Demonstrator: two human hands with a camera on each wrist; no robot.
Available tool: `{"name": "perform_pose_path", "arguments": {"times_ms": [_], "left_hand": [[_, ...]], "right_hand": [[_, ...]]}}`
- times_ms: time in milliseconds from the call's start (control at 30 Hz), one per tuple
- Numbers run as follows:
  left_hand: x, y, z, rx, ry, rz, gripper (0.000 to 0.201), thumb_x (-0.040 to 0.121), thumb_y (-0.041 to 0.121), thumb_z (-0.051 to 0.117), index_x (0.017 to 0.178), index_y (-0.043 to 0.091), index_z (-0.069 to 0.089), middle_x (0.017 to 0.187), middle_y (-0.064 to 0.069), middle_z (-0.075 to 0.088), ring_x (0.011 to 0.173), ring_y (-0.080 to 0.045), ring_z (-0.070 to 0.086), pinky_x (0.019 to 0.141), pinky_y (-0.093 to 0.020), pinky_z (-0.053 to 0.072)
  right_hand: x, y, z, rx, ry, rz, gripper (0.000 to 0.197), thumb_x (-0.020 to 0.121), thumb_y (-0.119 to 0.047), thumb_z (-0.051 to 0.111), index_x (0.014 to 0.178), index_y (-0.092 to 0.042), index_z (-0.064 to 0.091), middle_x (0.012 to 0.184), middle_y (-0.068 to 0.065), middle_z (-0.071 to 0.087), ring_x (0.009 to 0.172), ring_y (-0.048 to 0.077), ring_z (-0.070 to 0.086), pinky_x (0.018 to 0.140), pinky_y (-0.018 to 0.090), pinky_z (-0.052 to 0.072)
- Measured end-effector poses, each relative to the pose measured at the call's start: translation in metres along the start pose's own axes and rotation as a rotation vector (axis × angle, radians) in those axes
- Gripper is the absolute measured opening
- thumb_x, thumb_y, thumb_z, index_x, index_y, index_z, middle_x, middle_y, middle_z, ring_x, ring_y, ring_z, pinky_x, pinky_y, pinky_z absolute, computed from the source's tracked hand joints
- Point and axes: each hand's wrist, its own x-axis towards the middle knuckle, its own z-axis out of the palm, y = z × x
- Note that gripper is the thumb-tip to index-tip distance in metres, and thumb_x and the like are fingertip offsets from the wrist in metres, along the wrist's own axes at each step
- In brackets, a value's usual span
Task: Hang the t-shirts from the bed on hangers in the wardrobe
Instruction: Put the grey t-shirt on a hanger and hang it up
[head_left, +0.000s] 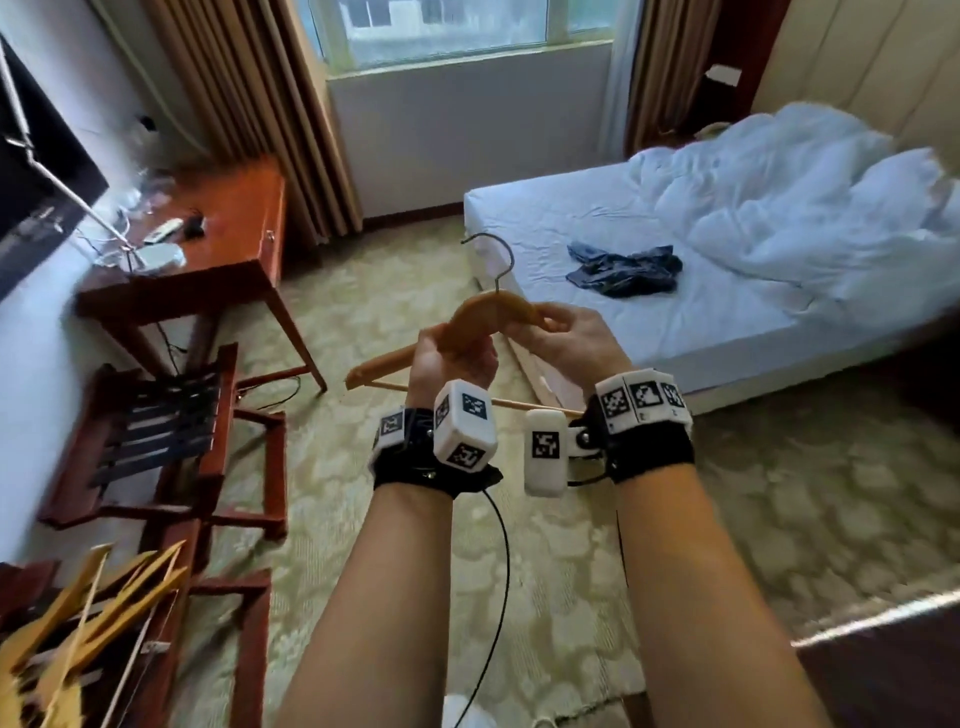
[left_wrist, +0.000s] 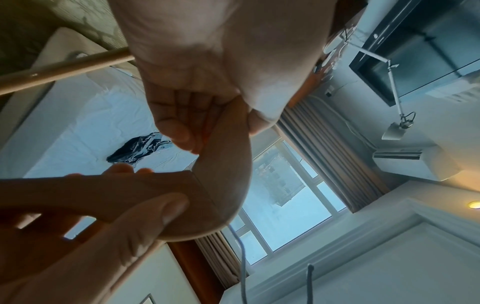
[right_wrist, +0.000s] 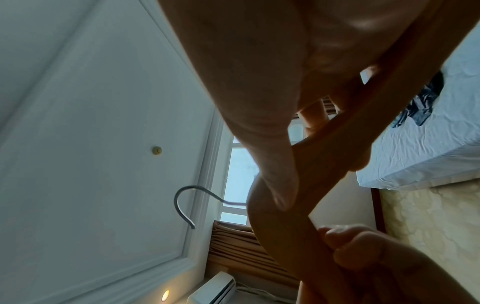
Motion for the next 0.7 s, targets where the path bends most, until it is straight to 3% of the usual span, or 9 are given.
{"name": "perform_pose_path", "arguments": {"times_ms": [100, 300, 367, 433, 500, 567, 633, 700], "left_hand": [[0.079, 0.016, 0.018, 0.072, 0.019, -0.004, 0.033, 0.094, 0.035, 0.041, 0.084, 0.008, 0.058, 0.069, -0.005, 0.051, 0.059, -0.015, 0.050, 0.048, -0.019, 0.044], [0.262, 0.049, 0.056, 0.140, -0.003, -0.089, 0.049, 0.097, 0.036, 0.037, 0.065, 0.005, 0.060, 0.052, -0.006, 0.050, 0.042, -0.013, 0.046, 0.039, -0.017, 0.034], [0.320, 0.062, 0.072, 0.159, -0.026, -0.119, 0.044, 0.097, 0.035, 0.036, 0.069, 0.006, 0.055, 0.050, -0.005, 0.049, 0.040, -0.014, 0.045, 0.039, -0.016, 0.034], [0.371, 0.073, 0.089, 0.225, -0.051, -0.170, 0.041, 0.097, 0.035, 0.034, 0.074, 0.007, 0.053, 0.052, -0.006, 0.051, 0.042, -0.014, 0.046, 0.040, -0.017, 0.034], [0.424, 0.081, 0.113, 0.281, -0.077, -0.224, 0.039, 0.097, 0.035, 0.035, 0.078, 0.007, 0.054, 0.057, -0.006, 0.052, 0.048, -0.014, 0.047, 0.043, -0.018, 0.036], [0.472, 0.083, 0.138, 0.332, -0.098, -0.266, 0.036, 0.096, 0.033, 0.037, 0.079, 0.007, 0.056, 0.059, -0.006, 0.053, 0.053, -0.013, 0.046, 0.045, -0.019, 0.039], [0.513, 0.080, 0.159, 0.424, -0.145, -0.329, 0.038, 0.095, 0.034, 0.036, 0.078, 0.007, 0.056, 0.057, -0.005, 0.054, 0.054, -0.012, 0.044, 0.048, -0.019, 0.039], [0.558, 0.070, 0.177, 0.509, -0.173, -0.363, 0.036, 0.094, 0.035, 0.036, 0.078, 0.008, 0.055, 0.061, -0.004, 0.050, 0.052, -0.011, 0.044, 0.046, -0.020, 0.038]], "right_hand": [[0.075, 0.008, -0.006, -0.004, -0.023, 0.026, 0.013, 0.080, -0.033, 0.081, 0.091, -0.032, 0.074, 0.096, -0.005, 0.075, 0.098, 0.013, 0.069, 0.095, 0.035, 0.054], [0.245, 0.039, -0.015, -0.045, 0.057, 0.047, 0.024, 0.085, -0.027, 0.076, 0.107, -0.016, 0.074, 0.099, 0.001, 0.074, 0.097, 0.014, 0.068, 0.090, 0.031, 0.051], [0.300, 0.048, -0.018, -0.031, 0.086, 0.074, 0.024, 0.086, -0.025, 0.075, 0.107, -0.013, 0.073, 0.090, -0.003, 0.072, 0.085, 0.009, 0.065, 0.082, 0.027, 0.050], [0.352, 0.052, -0.021, -0.027, 0.108, 0.105, 0.022, 0.088, -0.020, 0.074, 0.106, -0.009, 0.071, 0.085, 0.000, 0.068, 0.079, 0.012, 0.061, 0.079, 0.031, 0.050], [0.405, 0.052, -0.030, -0.023, 0.147, 0.126, 0.018, 0.089, -0.015, 0.071, 0.106, -0.009, 0.071, 0.088, 0.007, 0.070, 0.081, 0.016, 0.062, 0.083, 0.037, 0.053], [0.451, 0.058, -0.043, -0.010, 0.186, 0.147, 0.018, 0.089, -0.012, 0.069, 0.107, -0.011, 0.071, 0.093, 0.012, 0.071, 0.081, 0.017, 0.063, 0.081, 0.037, 0.053], [0.488, 0.066, -0.057, 0.040, 0.221, 0.156, 0.017, 0.088, -0.010, 0.070, 0.102, -0.018, 0.072, 0.091, 0.010, 0.070, 0.080, 0.015, 0.061, 0.073, 0.032, 0.051], [0.523, 0.080, -0.074, 0.094, 0.263, 0.154, 0.016, 0.084, -0.012, 0.073, 0.097, -0.021, 0.075, 0.088, 0.008, 0.070, 0.079, 0.016, 0.059, 0.073, 0.033, 0.049]]}}
